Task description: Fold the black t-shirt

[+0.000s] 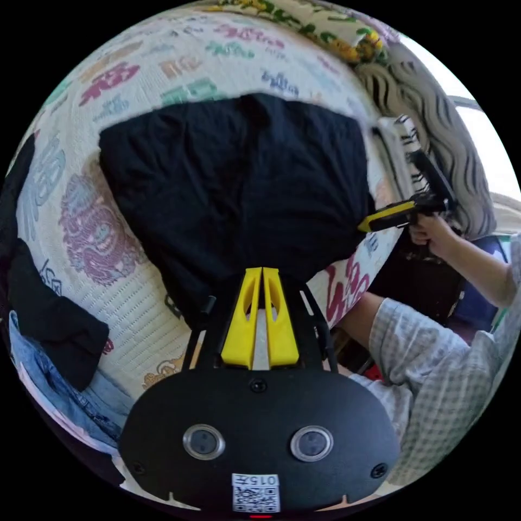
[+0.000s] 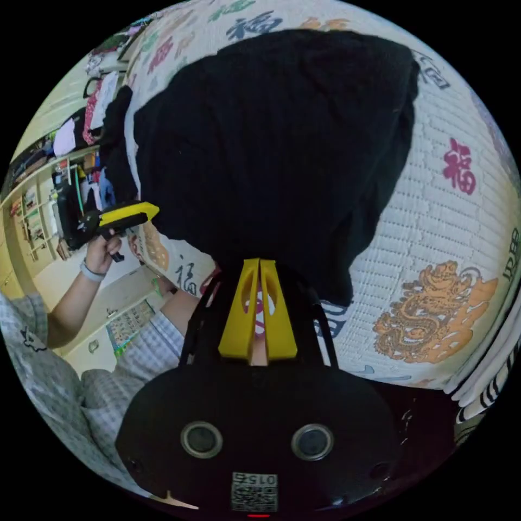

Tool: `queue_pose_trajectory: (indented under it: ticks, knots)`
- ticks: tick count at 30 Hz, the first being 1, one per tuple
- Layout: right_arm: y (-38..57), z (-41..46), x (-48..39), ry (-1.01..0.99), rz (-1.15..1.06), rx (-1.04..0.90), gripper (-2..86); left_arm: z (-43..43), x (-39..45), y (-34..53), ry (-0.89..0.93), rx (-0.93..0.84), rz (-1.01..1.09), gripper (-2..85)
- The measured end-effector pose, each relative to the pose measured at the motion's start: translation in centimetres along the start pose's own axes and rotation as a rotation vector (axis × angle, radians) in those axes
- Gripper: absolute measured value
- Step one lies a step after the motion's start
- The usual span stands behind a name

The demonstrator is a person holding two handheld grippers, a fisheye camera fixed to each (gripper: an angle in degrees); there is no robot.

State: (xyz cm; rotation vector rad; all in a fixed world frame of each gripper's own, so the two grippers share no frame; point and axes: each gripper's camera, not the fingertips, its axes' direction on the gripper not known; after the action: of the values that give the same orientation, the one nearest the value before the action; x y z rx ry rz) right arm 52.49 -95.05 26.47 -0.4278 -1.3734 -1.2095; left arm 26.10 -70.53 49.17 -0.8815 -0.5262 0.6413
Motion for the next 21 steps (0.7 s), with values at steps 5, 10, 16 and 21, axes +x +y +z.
queue_pose_trajectory:
  ticks: [5, 10, 16, 21]
  knots:
    - [-0.8, -7.4, 4.3, -0.100, 0.120, 0.345, 7.9, -6.7, -6.4, 1.2, 0.050, 0.363, -0.255, 5.5]
    - [-5.6, -9.4, 8.8, -0.147, 0.269, 0.423, 7.3, -6.0, -14.5, -0.8, 0.120, 0.414, -0.490, 7.8]
    - [-7.5, -8.8, 9.6, -0.209, 0.328, 0.411, -0.4, -4.4, -14.9, -2.1, -0.012, 0.287, -0.456, 1.0]
    - [-7.4, -8.8, 10.8, -0.217, 0.359, 0.433, 0.5, -4.2, -17.1, 0.9, 0.022, 0.356, -0.547, 1.5]
